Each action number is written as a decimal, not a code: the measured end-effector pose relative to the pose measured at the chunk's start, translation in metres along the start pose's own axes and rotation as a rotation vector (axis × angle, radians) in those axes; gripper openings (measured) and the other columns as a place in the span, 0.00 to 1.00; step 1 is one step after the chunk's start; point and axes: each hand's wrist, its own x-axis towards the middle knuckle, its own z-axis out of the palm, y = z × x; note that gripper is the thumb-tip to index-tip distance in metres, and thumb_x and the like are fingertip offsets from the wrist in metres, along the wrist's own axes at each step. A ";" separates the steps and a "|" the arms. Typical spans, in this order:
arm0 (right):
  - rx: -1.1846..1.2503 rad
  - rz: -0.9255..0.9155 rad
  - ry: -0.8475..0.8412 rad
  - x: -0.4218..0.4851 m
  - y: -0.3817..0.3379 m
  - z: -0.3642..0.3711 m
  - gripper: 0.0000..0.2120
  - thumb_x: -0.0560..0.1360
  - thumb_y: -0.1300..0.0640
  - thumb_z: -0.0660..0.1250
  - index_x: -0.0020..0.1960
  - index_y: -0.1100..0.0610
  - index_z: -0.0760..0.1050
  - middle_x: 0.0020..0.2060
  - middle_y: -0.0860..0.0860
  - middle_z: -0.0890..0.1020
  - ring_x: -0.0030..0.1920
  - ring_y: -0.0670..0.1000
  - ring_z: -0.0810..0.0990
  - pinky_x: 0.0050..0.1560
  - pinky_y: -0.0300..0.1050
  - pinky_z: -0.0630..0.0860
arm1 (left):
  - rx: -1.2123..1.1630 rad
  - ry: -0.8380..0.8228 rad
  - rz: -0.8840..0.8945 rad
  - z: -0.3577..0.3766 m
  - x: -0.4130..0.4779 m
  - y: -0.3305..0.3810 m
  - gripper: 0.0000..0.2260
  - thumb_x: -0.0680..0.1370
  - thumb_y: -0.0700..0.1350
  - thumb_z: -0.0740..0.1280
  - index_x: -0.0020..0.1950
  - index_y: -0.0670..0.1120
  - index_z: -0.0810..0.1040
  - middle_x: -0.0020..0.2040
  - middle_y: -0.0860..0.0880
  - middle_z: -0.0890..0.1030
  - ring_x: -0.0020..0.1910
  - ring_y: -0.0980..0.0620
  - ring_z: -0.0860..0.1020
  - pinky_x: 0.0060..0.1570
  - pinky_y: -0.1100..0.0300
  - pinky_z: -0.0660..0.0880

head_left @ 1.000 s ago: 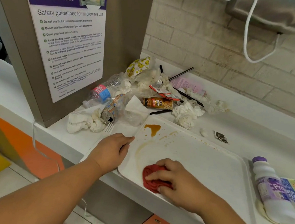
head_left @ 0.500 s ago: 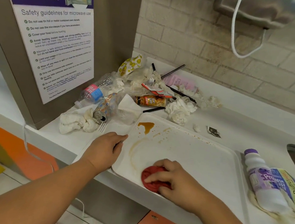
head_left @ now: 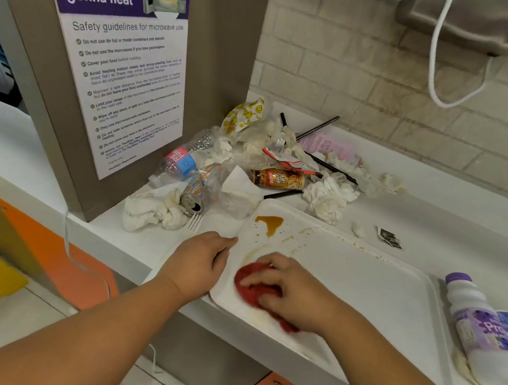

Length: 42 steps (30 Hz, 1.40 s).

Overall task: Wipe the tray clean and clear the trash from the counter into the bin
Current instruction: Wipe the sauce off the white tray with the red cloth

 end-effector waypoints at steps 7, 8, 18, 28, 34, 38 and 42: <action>-0.153 0.206 0.218 0.025 0.025 -0.008 0.18 0.77 0.54 0.63 0.66 0.42 0.72 0.65 0.46 0.67 0.64 0.51 0.66 0.67 0.41 0.63 | 0.024 0.019 0.017 0.002 0.000 -0.001 0.21 0.76 0.50 0.54 0.66 0.51 0.75 0.49 0.52 0.78 0.50 0.54 0.76 0.48 0.71 0.64; -0.146 0.128 0.155 0.025 0.019 -0.005 0.18 0.77 0.54 0.64 0.65 0.41 0.72 0.64 0.45 0.67 0.63 0.49 0.66 0.67 0.40 0.63 | 0.027 0.016 0.012 0.002 0.001 -0.001 0.21 0.76 0.51 0.53 0.67 0.52 0.74 0.49 0.52 0.78 0.50 0.55 0.76 0.49 0.72 0.63; -0.155 0.171 0.192 0.039 0.027 -0.016 0.19 0.76 0.53 0.64 0.66 0.41 0.71 0.63 0.45 0.67 0.63 0.51 0.67 0.67 0.43 0.65 | -0.009 -0.013 -0.003 0.005 0.003 -0.006 0.21 0.76 0.51 0.53 0.67 0.54 0.74 0.45 0.57 0.75 0.46 0.61 0.73 0.43 0.78 0.63; -0.004 0.260 0.272 0.020 0.058 -0.040 0.16 0.75 0.60 0.66 0.59 0.44 0.77 0.58 0.44 0.67 0.48 0.47 0.76 0.50 0.30 0.73 | 0.080 -0.059 -0.134 0.005 0.044 0.016 0.19 0.79 0.46 0.57 0.70 0.52 0.69 0.58 0.50 0.75 0.57 0.49 0.75 0.55 0.56 0.74; -0.146 0.583 0.474 0.024 0.093 -0.043 0.17 0.74 0.57 0.63 0.62 0.47 0.76 0.60 0.50 0.70 0.61 0.54 0.72 0.59 0.44 0.71 | 0.090 -0.008 -0.114 0.012 0.040 0.007 0.18 0.78 0.48 0.56 0.67 0.59 0.71 0.47 0.54 0.74 0.49 0.53 0.75 0.42 0.62 0.68; -0.170 0.445 0.422 0.047 0.074 -0.034 0.19 0.76 0.56 0.64 0.66 0.48 0.73 0.64 0.49 0.68 0.63 0.55 0.69 0.65 0.45 0.67 | 0.054 -0.038 -0.104 0.014 0.037 0.009 0.18 0.78 0.49 0.56 0.67 0.60 0.71 0.42 0.57 0.69 0.49 0.54 0.74 0.41 0.64 0.64; -0.084 0.256 0.200 0.066 0.060 -0.039 0.20 0.73 0.60 0.66 0.63 0.46 0.75 0.58 0.43 0.68 0.59 0.46 0.69 0.63 0.37 0.65 | 0.037 -0.031 -0.117 0.012 0.038 0.006 0.18 0.78 0.49 0.56 0.67 0.60 0.71 0.43 0.56 0.71 0.49 0.55 0.74 0.41 0.64 0.64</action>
